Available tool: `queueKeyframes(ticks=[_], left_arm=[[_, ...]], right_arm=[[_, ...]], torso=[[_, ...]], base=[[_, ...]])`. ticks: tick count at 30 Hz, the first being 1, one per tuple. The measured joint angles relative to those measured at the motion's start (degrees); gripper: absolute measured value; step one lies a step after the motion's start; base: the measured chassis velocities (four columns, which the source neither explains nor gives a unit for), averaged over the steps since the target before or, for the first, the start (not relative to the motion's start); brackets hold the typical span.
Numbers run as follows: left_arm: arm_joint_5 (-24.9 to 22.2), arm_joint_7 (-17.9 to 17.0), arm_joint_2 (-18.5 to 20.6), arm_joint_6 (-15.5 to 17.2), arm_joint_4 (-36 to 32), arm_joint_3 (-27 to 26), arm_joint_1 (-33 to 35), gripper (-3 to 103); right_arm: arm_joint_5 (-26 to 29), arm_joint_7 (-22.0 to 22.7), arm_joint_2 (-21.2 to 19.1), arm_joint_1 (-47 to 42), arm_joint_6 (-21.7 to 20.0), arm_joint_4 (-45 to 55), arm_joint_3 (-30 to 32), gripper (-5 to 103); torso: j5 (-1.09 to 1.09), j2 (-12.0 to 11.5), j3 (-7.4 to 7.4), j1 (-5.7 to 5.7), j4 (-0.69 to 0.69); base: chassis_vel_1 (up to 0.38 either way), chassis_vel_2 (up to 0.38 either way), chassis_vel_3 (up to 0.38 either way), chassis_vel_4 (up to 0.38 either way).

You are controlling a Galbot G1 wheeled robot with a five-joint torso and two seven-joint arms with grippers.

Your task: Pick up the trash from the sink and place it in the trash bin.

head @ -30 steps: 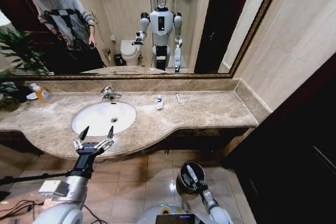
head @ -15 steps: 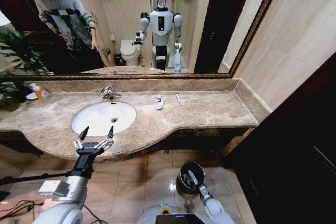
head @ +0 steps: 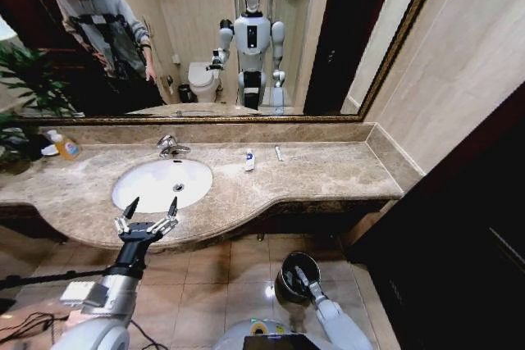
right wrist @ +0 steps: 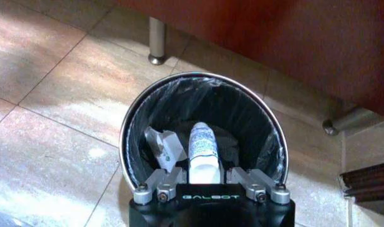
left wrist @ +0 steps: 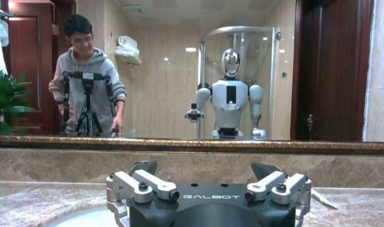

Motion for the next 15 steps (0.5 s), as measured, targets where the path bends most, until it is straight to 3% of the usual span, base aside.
queueKeyframes(ticks=[9, 13, 15], left_arm=[[0.0, 0.0, 0.0, 0.0, 0.0, 0.0, 0.0, 100], [0.0, 0.0, 0.0, 0.0, 0.0, 0.0, 0.0, 100], [0.0, 0.0, 0.0, 0.0, 0.0, 0.0, 0.0, 100]], right_arm=[[-0.4, -0.1, 0.0, 1.2, 0.0, -1.4, -0.2, 27], [-0.4, 0.0, 0.0, 1.3, -0.1, -1.4, -0.2, 36], [-0.5, 0.1, 0.0, 1.1, -0.1, -1.2, -0.1, 46]], torso=[[0.0, 0.0, 0.0, 0.0, 0.0], [0.0, 0.0, 0.0, 0.0, 0.0], [0.0, 0.0, 0.0, 0.0, 0.0]], base=[[0.0, 0.0, 0.0, 0.0], [0.0, 0.0, 0.0, 0.0], [0.0, 0.0, 0.0, 0.0]])
